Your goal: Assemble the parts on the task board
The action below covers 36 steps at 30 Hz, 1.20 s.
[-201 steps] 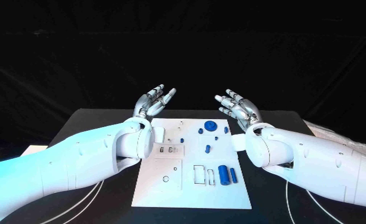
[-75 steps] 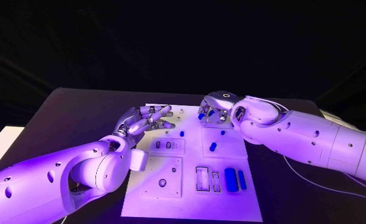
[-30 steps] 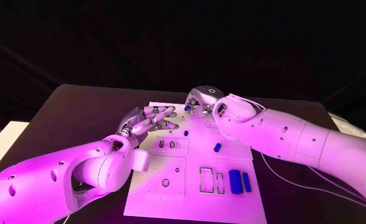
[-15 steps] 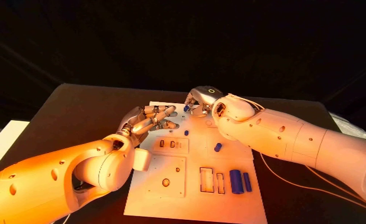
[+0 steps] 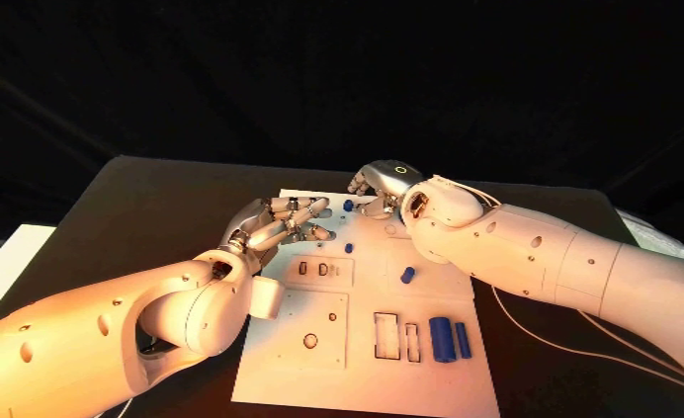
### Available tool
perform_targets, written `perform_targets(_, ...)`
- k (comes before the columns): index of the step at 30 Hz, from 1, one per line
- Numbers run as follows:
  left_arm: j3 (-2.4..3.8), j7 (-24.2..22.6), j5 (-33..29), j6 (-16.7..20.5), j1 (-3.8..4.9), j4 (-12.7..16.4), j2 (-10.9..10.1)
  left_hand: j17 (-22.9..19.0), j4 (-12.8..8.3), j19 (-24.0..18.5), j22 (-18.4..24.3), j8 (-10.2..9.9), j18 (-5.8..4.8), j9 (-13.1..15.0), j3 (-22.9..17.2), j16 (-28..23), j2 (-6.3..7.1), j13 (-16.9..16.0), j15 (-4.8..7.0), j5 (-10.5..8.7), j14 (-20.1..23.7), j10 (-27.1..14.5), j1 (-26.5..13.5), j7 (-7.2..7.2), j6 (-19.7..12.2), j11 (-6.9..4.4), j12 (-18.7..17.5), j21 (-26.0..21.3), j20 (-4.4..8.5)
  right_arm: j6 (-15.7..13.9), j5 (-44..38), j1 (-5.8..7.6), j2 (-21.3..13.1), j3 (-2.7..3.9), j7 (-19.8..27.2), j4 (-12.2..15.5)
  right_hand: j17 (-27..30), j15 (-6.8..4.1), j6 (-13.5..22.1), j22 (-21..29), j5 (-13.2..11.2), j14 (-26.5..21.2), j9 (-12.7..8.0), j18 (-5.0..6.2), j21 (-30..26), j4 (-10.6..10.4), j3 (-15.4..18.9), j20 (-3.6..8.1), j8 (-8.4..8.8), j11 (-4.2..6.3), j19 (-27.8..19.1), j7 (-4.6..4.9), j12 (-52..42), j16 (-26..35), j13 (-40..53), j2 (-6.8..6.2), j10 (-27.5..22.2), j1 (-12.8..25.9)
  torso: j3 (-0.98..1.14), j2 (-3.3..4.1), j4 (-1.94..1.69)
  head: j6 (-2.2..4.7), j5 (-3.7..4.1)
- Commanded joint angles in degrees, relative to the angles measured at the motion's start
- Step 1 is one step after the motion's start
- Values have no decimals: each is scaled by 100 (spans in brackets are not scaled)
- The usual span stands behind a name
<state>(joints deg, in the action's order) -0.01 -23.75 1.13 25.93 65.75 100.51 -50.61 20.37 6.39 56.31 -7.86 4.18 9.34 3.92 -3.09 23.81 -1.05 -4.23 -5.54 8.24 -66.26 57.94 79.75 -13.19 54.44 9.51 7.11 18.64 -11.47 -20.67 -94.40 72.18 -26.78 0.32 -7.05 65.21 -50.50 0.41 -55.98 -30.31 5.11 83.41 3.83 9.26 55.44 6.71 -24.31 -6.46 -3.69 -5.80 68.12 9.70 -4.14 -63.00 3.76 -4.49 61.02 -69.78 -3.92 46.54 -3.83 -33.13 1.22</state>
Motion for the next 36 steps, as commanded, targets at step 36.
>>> perform_targets(36,2,-20,0,-142,10,-20,-48,19,-67,-9,6,6,106,2,-20,31,-31,9,6,-5,55,-30,63,-7,-45,1,40,-8,-32,957,963,70,-1665,69,-635,1016,-2270,-190,199,-2566,618,398,10,-295,1815,-681,1300,212,-12,270,850,-131,-4051,-1805,3966,-159,752,-333,59,-38,167,7,97)
